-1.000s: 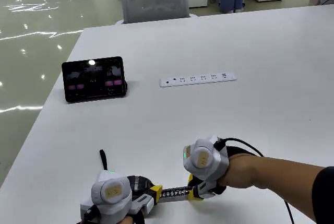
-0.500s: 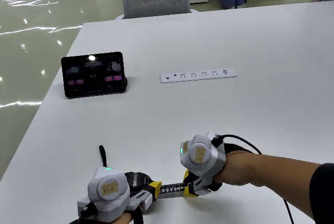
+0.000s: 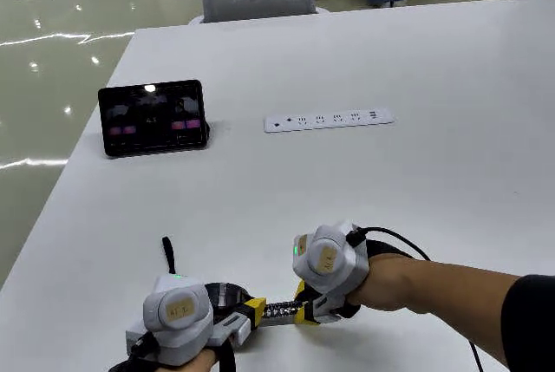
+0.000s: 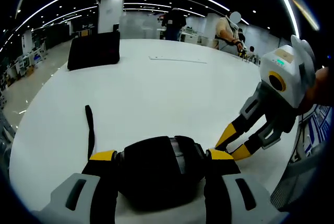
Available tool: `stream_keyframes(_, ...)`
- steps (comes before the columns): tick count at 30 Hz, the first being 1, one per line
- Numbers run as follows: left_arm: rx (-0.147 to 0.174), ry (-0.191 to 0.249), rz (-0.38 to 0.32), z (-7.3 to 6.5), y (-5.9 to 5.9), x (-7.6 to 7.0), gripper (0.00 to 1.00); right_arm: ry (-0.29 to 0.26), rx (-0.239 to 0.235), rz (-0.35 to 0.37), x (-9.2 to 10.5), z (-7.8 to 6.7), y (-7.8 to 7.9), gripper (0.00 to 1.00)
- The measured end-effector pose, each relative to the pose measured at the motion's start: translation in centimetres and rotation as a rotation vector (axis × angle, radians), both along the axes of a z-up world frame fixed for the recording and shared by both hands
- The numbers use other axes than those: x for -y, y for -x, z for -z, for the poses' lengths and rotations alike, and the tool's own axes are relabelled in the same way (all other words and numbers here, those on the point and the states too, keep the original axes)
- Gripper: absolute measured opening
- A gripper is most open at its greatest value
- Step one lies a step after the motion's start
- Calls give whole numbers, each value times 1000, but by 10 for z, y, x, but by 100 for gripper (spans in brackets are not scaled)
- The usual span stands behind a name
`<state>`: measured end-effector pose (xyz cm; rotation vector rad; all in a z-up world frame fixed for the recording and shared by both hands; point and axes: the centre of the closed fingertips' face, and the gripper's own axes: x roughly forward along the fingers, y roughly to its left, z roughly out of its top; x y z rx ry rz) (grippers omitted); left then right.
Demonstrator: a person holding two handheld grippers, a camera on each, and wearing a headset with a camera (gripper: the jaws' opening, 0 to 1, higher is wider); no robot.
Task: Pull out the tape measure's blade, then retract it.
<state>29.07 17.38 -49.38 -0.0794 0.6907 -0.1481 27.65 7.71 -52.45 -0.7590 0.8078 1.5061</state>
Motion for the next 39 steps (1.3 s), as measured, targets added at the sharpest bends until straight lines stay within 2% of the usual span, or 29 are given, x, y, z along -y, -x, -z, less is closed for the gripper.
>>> stream_keyframes(5, 5, 3, 3, -1, 0, 0, 62, -24, -10, 11, -4, -1, 2, 11)
stream_keyframes(8, 5, 8, 4, -1, 1, -1, 62, -27, -3, -7, -10, -1, 3, 10)
stream_keyframes(24, 11, 9, 6, -1, 2, 0, 62, -56, -13, 8, -10, -1, 5, 11)
stream_keyframes(27, 5, 9, 7, -1, 1, 0, 62, -48, -1, -4, -13, -1, 6, 11)
stream_keyframes(32, -4, 6, 9, -1, 1, 0, 62, -65, -11, 9, -16, -1, 6, 11)
stream_keyframes(39, -2, 12, 12, -1, 2, -1, 62, -75, -10, -5, -25, -2, 8, 11)
